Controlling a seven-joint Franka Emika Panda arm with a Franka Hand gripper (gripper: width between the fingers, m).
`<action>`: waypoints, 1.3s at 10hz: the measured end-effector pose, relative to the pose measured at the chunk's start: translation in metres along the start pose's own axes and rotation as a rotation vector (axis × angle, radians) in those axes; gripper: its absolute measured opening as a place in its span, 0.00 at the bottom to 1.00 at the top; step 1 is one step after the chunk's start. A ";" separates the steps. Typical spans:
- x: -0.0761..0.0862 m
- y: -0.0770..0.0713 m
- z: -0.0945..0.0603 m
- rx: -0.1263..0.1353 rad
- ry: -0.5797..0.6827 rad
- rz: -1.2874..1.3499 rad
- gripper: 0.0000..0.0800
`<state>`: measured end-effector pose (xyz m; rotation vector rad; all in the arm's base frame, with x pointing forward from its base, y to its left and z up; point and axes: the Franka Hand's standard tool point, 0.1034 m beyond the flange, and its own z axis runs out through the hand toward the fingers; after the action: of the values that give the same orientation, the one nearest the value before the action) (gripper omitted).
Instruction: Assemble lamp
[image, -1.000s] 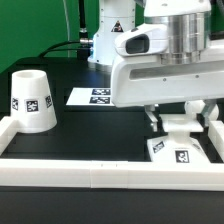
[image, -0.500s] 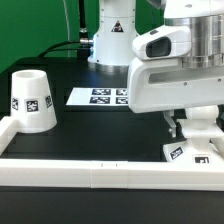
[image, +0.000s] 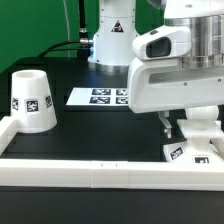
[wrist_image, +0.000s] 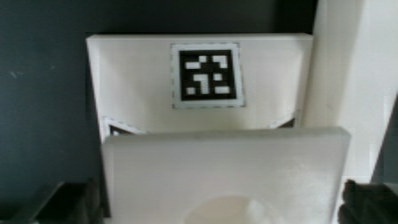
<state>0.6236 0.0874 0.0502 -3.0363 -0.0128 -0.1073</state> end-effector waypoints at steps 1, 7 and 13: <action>-0.002 0.001 0.000 -0.001 0.002 -0.005 0.87; -0.090 -0.029 -0.029 -0.006 -0.023 0.046 0.87; -0.123 -0.054 -0.029 -0.006 -0.044 0.050 0.87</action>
Offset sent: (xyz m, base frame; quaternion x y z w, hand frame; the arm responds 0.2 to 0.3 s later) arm -0.0654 0.0089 0.0175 -0.0271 0.0035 0.0493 0.9984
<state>0.4978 0.1373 0.0760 -3.0423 0.0606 -0.0361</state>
